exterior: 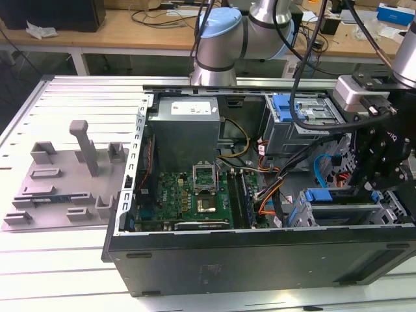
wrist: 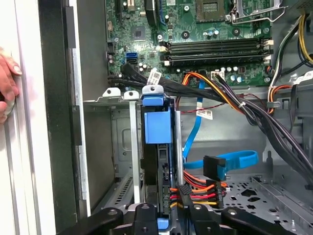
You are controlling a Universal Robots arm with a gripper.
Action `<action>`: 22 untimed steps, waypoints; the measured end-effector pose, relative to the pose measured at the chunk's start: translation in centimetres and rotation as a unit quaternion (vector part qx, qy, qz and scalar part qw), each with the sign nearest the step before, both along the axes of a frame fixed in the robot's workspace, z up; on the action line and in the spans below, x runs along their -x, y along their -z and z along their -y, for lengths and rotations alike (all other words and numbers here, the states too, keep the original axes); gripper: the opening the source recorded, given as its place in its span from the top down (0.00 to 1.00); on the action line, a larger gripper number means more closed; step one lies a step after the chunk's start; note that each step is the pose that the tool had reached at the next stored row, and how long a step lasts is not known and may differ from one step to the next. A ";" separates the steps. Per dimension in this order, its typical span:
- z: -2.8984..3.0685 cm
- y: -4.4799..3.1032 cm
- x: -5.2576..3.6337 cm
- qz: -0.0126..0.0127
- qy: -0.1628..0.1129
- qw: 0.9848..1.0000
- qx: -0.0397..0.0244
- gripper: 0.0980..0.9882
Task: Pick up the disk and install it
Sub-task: 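Insert the first disk wire, then insert the second disk wire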
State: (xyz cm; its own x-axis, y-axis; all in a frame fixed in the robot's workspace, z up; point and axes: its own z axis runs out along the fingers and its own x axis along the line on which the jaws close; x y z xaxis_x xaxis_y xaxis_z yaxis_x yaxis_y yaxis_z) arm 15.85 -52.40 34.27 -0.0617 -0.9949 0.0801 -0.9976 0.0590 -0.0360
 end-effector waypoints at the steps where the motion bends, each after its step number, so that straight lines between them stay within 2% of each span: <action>1: -0.01 -0.36 0.00 0.000 0.000 1.000 0.000 0.77; 8: -0.56 -3.53 0.00 0.002 0.000 1.000 0.000 0.77; 22: -0.59 -3.54 0.00 0.002 0.000 1.000 0.000 0.77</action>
